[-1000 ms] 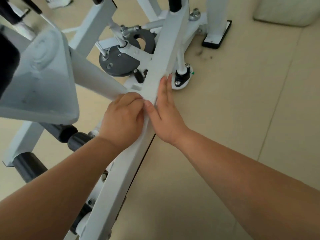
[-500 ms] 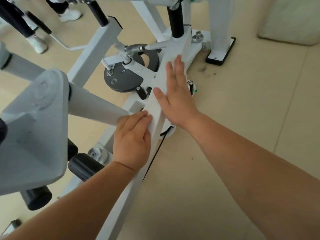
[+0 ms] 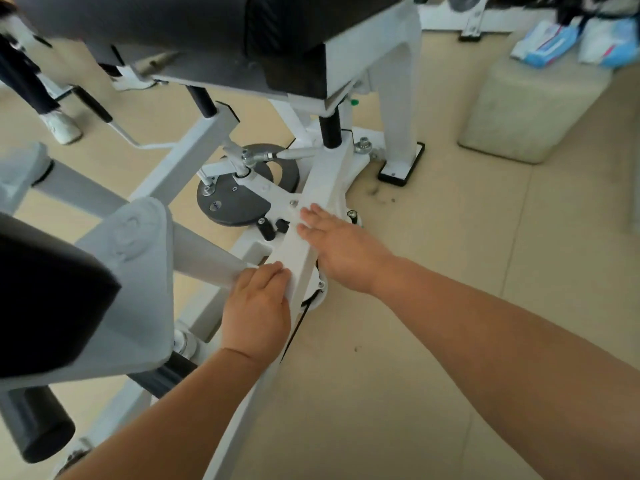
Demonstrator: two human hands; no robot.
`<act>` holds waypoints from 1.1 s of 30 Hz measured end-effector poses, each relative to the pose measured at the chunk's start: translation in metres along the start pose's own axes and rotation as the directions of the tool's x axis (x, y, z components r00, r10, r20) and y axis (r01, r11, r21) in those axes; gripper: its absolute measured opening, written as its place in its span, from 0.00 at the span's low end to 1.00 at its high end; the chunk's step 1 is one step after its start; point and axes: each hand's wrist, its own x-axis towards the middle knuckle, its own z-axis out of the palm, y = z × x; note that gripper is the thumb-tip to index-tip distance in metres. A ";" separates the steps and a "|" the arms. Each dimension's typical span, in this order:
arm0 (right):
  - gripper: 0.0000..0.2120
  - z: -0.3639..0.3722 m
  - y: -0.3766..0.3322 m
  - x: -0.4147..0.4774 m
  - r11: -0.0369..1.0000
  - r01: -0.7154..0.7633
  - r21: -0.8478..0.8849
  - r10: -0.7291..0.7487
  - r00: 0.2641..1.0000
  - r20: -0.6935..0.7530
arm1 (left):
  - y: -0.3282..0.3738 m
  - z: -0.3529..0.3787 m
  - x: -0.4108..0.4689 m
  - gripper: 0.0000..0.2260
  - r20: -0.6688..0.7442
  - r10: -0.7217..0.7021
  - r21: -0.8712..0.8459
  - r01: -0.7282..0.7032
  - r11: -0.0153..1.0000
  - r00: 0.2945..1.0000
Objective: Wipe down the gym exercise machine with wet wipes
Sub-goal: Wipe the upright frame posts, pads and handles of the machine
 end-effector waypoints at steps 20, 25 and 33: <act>0.24 -0.173 -0.022 -0.031 0.660 0.015 0.751 0.419 0.822 -0.385 | 0.141 -0.186 0.149 0.21 -0.393 -0.087 -0.117 0.044 0.992 0.915; 0.37 -0.162 -0.050 0.003 0.599 0.148 0.787 0.244 0.902 -0.355 | 0.128 -0.196 0.208 0.20 -0.365 -0.082 0.028 0.099 0.995 0.927; 0.39 -0.140 0.001 0.051 0.642 0.001 0.767 0.379 0.869 -0.318 | 0.102 -0.152 0.232 0.14 -0.472 0.046 0.200 0.056 0.978 0.880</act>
